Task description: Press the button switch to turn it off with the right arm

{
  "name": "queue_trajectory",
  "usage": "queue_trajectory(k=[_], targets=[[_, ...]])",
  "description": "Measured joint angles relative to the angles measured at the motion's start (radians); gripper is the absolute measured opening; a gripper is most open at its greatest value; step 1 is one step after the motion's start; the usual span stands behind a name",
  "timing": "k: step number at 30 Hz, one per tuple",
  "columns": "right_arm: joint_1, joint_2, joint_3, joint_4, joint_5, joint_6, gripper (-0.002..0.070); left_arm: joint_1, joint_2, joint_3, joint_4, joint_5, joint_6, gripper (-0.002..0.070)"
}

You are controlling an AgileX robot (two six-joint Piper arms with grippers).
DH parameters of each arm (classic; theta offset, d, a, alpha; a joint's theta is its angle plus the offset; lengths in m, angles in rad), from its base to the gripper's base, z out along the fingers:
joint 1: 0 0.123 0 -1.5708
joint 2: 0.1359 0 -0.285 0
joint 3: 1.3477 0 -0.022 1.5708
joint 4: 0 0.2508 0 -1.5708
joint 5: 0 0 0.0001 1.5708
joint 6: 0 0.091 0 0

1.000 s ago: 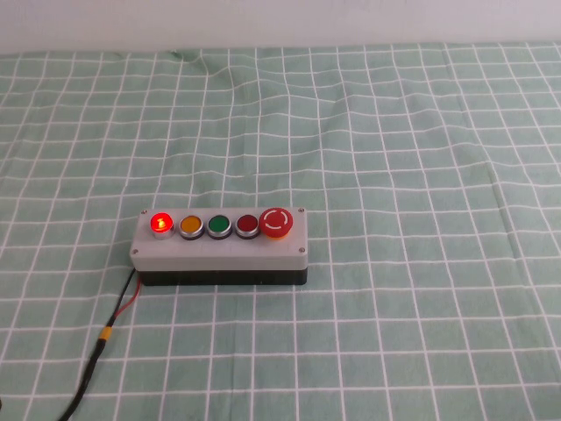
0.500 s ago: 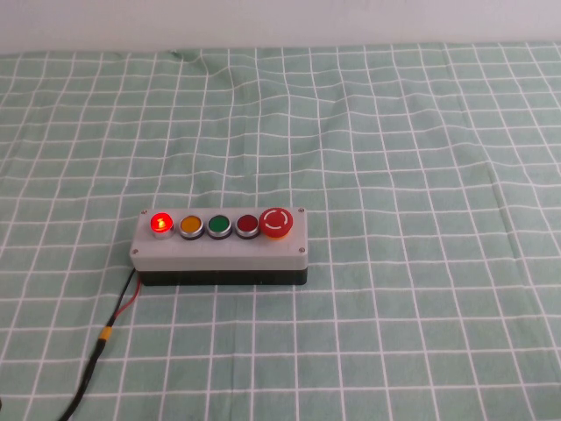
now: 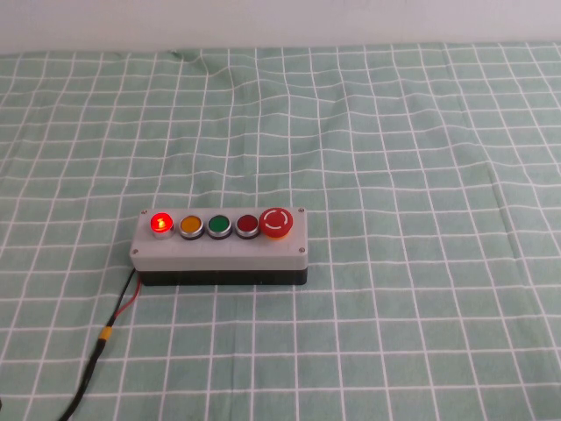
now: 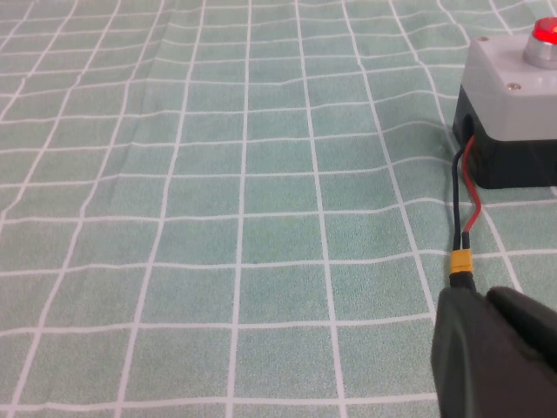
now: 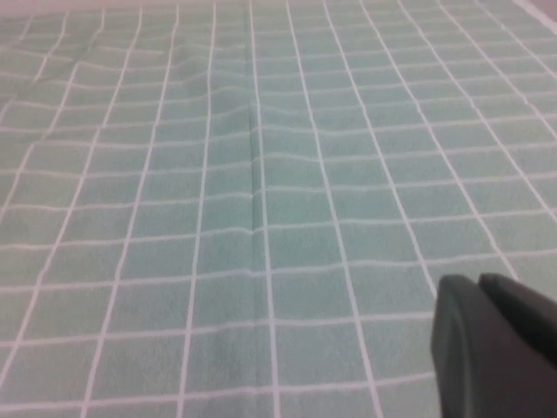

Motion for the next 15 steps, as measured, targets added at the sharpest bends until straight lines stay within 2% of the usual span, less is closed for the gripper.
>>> queue_trajectory(k=[15], targets=[[0.000, 0.000, 0.000, -0.050, -0.400, 0.000, -0.0016, 0.000, 0.000, 0.000, 0.000, 0.000, 0.000, -0.0003]])
